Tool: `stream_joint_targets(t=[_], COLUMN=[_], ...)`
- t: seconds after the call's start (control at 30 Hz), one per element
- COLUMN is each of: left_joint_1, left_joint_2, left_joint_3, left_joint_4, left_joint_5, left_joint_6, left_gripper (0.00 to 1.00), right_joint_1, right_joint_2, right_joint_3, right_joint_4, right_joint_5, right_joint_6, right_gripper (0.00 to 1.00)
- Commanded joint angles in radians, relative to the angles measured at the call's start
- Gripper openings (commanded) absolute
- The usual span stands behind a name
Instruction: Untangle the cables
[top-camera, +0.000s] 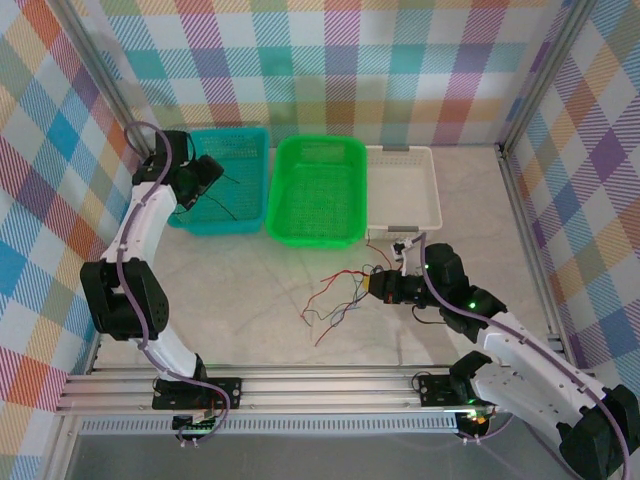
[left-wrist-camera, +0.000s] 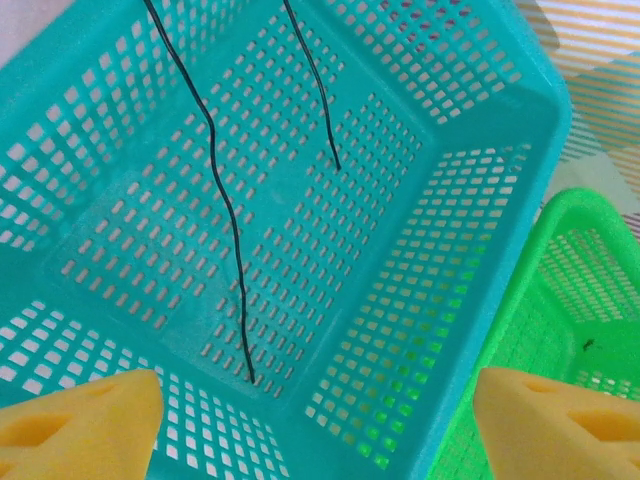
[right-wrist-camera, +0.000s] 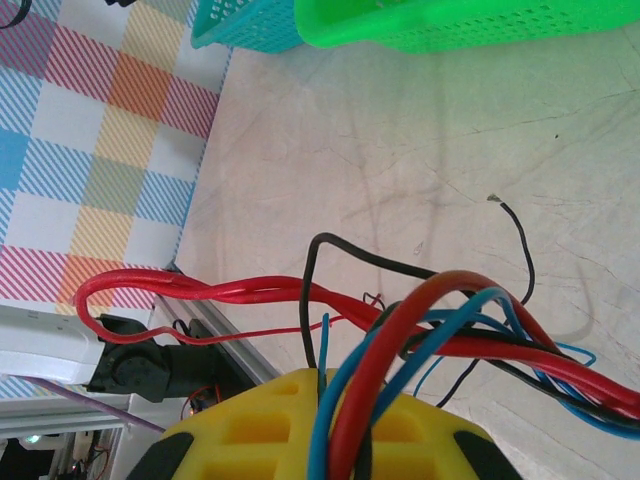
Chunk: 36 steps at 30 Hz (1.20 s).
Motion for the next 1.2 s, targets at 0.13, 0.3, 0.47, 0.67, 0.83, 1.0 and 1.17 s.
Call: stream_joint_targets(t=[0.13, 0.3, 0.47, 0.67, 0.83, 1.0, 1.17], left_joint_1=[-0.182, -0.326, -0.456, -0.585, -0.651, -0.705, -0.773], left_joint_2=[-0.146, -0.262, -0.34, -0.397, -0.457, -0.486, -0.471], left_joint_3=[-0.15, -0.26, -0.343, -0.441, -0.521, -0.566, -0.583], left_joint_4=[0.071, 0.122, 0.17, 0.178, 0.215, 0.265, 0.279], left_joint_5=[0.121, 0.212, 0.322, 0.391, 0.392, 0.412, 0.392], left_joint_6=[0.028, 0.01, 0.011, 0.057, 0.079, 0.076, 0.103], left_gripper=[0.82, 0.83, 0.83, 0.83, 0.83, 0.83, 0.82], right_joint_1=[0.011, 0.013, 0.014, 0.014, 0.014, 0.015, 0.015], right_joint_2=[0.097, 0.123, 0.145, 0.153, 0.16, 0.193, 0.218], right_joint_3=[0.064, 0.069, 0.085, 0.096, 0.102, 0.104, 0.109], right_joint_4=[0.071, 0.105, 0.109, 0.106, 0.098, 0.105, 0.112], right_joint_5=[-0.002, 0.023, 0.032, 0.039, 0.043, 0.032, 0.021], right_joint_6=[-0.044, -0.029, -0.013, 0.003, 0.01, 0.023, 0.033], right_gripper=[0.0, 0.0, 0.0, 0.0, 0.0, 0.0, 0.0])
